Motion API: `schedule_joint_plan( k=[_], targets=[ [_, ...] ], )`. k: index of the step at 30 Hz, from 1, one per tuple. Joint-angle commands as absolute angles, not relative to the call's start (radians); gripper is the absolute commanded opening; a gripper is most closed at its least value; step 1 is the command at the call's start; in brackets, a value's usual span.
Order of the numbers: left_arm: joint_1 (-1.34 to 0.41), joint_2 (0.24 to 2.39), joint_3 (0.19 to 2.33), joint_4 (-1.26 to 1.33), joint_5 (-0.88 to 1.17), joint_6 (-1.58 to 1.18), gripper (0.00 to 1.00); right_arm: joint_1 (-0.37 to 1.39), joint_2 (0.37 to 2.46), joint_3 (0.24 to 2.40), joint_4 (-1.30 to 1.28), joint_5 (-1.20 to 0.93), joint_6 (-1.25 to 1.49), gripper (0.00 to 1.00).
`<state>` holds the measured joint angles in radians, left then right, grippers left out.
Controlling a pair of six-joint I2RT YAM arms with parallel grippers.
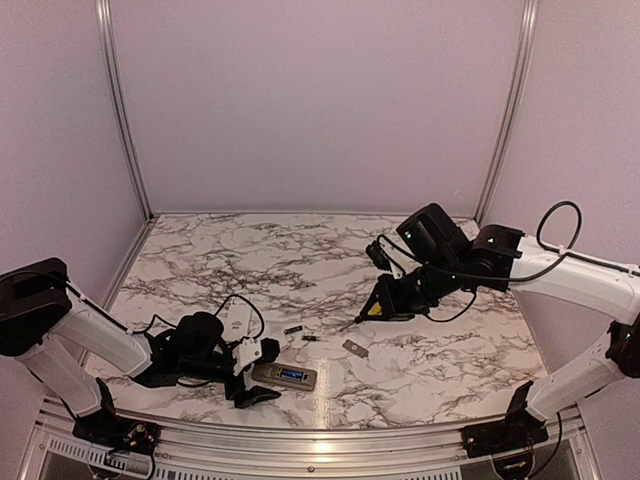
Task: Unload the batteries from the remote control
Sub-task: Place the remote control without the battery cover at the center of the board, then move the remote control without batteries to the center of the board.
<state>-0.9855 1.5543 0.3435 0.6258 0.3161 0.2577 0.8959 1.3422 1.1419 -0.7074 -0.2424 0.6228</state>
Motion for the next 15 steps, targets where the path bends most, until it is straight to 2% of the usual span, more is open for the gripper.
schedule_joint_plan(
  k=[1,7,15],
  targets=[
    [-0.939,1.596,0.414,0.491,0.376,0.379,0.87,0.905,1.318,1.140,-0.717,-0.233,0.616,0.00],
    [-0.893,1.667,0.513,0.343,0.429,0.517,0.87,0.905,1.295,1.129,-0.727,-0.226,0.630,0.00],
    [-0.885,1.695,0.539,0.245,0.481,0.555,0.77,0.905,1.260,1.115,-0.734,-0.215,0.652,0.00]
  ],
)
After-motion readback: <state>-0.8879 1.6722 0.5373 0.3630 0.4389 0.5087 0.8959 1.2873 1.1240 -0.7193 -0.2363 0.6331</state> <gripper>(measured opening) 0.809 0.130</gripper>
